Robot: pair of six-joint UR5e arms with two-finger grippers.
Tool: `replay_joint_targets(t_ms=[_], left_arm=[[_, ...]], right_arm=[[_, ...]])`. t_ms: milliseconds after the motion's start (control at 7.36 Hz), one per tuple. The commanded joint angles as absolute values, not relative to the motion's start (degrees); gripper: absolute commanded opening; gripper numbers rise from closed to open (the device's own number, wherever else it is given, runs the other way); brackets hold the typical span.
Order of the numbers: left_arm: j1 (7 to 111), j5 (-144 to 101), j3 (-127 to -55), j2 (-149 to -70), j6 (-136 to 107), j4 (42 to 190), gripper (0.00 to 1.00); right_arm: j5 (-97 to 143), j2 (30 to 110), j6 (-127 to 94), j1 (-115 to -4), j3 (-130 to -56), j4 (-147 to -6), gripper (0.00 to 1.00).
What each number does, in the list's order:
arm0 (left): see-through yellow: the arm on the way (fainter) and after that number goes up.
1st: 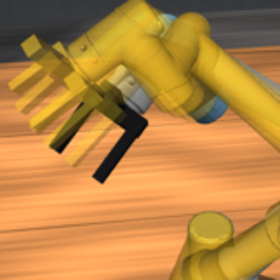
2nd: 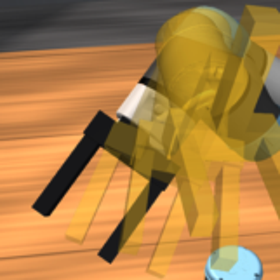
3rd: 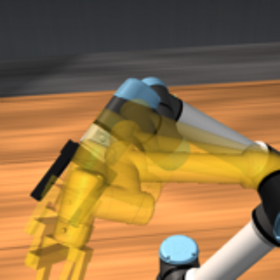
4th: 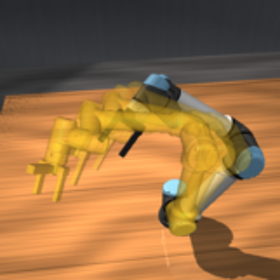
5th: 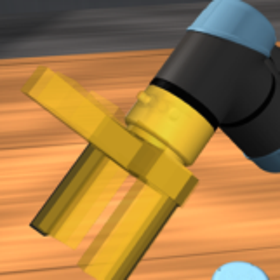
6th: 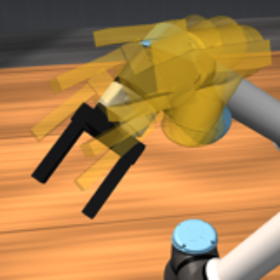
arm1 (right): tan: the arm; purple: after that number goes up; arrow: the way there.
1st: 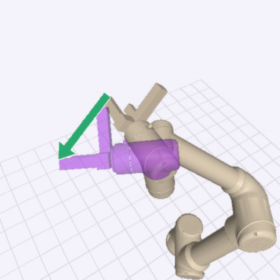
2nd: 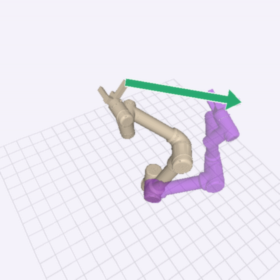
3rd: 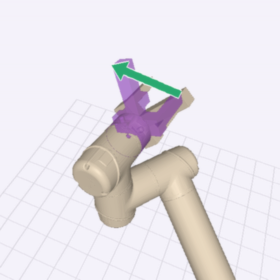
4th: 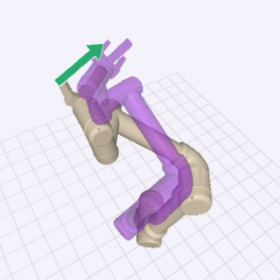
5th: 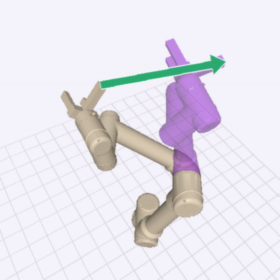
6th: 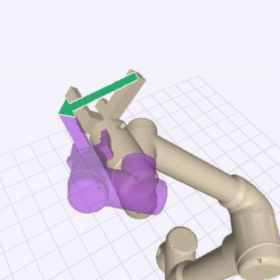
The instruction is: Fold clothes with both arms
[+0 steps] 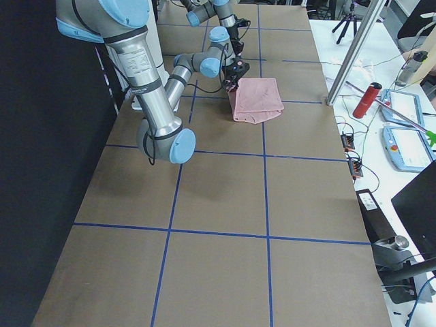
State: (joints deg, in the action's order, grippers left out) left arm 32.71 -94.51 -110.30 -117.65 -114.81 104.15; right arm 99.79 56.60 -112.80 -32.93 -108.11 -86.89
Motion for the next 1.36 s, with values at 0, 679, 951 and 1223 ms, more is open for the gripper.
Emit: replay_joint_targets(t_ms=[0,679,951,1223], left_arm=[[37.16,-94.48,-103.74,-121.27,-111.62,104.41,0.0],[38.5,-94.22,-98.71,-122.08,-108.02,107.84,0.0],[38.84,-94.04,-92.25,-123.83,-107.93,112.8,0.0],[43.91,-94.04,-74.43,-127.0,-97.62,129.91,0.39]], right_arm=[[103.08,49.25,-110.66,-37.95,-97.34,-86.75,0.0],[104.77,44.83,-109.69,-40.87,-84.39,-78.49,0.0],[104.77,40.37,-105.58,-40.87,-75.21,-77.35,0.28],[104.76,34.22,-98.94,-44.44,-52.05,-57.29,0.99]])
